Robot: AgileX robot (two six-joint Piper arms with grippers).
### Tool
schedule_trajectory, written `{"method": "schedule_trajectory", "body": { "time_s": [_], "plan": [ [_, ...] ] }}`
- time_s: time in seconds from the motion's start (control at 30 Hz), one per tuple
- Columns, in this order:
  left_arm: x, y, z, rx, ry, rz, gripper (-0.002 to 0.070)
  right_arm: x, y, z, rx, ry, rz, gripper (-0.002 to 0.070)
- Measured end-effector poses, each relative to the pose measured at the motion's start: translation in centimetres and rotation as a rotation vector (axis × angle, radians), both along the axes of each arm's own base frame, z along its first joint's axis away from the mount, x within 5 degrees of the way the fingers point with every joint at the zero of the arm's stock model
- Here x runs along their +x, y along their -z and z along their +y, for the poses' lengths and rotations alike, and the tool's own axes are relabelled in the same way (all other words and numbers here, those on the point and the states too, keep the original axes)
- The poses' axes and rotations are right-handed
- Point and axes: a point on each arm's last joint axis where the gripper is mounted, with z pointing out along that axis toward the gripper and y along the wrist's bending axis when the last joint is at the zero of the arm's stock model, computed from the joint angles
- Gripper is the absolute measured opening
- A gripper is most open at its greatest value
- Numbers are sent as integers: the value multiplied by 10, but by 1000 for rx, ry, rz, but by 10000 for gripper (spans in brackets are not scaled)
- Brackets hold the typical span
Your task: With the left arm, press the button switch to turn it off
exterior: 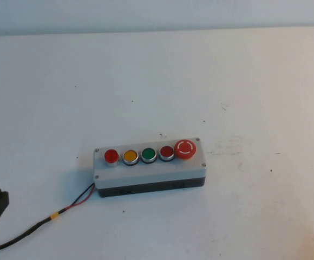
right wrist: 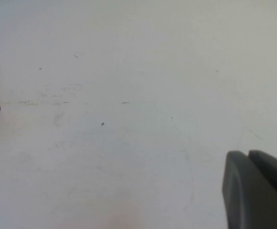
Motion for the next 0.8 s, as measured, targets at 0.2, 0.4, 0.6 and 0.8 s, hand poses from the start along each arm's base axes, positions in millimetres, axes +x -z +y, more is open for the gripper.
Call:
{"method": "schedule_trajectory", "body": {
  "time_s": [0.2, 0.4, 0.6, 0.8],
  "plan": [
    [1, 32, 3, -73, -43, -244, -3, 0, 0, 0, 0, 0, 0, -16],
    [-11, 62, 20, -160, -241, -467, -3, 0, 0, 0, 0, 0, 0, -16],
    [-11, 80, 23, -189, -314, -401, -3, 0, 0, 0, 0, 0, 0, -16],
    [-13, 107, 23, -99, -316, -107, -3, 0, 0, 0, 0, 0, 0, -16]
  ]
}}
